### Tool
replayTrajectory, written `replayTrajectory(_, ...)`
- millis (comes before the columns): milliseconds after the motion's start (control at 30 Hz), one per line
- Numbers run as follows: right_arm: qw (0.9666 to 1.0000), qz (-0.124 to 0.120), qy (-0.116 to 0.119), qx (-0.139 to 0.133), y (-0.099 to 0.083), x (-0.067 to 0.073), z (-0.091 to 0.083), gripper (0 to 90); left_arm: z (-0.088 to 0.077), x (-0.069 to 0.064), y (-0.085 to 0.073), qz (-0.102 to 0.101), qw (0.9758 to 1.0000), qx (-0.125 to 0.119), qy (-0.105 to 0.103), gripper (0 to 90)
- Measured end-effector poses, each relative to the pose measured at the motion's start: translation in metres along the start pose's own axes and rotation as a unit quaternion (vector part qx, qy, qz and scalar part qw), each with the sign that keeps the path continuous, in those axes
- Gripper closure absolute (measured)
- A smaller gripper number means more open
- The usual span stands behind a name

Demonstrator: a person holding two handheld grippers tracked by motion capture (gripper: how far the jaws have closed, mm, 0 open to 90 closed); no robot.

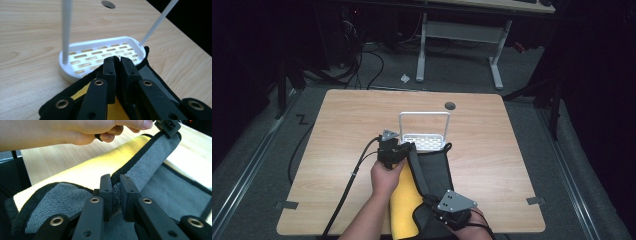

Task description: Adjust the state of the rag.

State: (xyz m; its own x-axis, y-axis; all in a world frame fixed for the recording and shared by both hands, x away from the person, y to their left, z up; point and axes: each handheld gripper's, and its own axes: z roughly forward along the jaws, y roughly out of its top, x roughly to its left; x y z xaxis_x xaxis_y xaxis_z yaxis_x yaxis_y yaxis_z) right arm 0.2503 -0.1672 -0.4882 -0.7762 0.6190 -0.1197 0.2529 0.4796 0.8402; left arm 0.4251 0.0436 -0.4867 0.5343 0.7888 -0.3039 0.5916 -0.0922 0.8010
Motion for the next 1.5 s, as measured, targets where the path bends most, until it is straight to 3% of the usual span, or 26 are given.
replayTrajectory(167, 1.0, 0.009, -0.003, 0.0, -0.004, -0.002, -0.007, 81.4, 0.007, -0.012, 0.002, 0.015, 0.9999, 0.006, -0.003, 82.9)
replayTrajectory(567, 0.9996, 0.02, -0.02, 0.003, -0.017, -0.007, -0.022, 80.7, 0.016, -0.025, 0.007, 0.032, 0.9993, 0.012, -0.013, 82.7)
replayTrajectory(900, 0.9988, 0.029, -0.024, 0.032, -0.031, -0.013, -0.023, 76.8, 0.04, -0.039, 0.005, 0.045, 0.9983, 0.032, -0.016, 81.8)
replayTrajectory(1067, 0.9987, 0.044, -0.017, 0.022, -0.032, -0.018, -0.03, 71.0, 0.044, -0.045, 0.002, 0.05, 0.998, 0.031, -0.024, 80.9)
replayTrajectory(1167, 0.9985, 0.048, -0.027, 0.008, -0.031, -0.022, -0.036, 69.3, 0.046, -0.048, 0.003, 0.048, 0.9979, 0.03, -0.03, 80.4)
replayTrajectory(1233, 0.9982, 0.05, -0.032, 0.005, -0.03, -0.024, -0.036, 69.0, 0.048, -0.05, 0.004, 0.045, 0.9978, 0.025, -0.041, 77.1)
replayTrajectory(1367, 0.9978, 0.053, -0.04, 0.008, -0.033, -0.027, -0.035, 68.2, 0.049, -0.053, 0.003, 0.041, 0.9973, 0.018, -0.059, 55.4)
replayTrajectory(1500, 0.997, 0.063, -0.044, 0.006, -0.034, -0.031, -0.036, 68.0, 0.04, -0.058, 0.002, 0.06, 0.9961, 0.012, -0.063, 51.1)
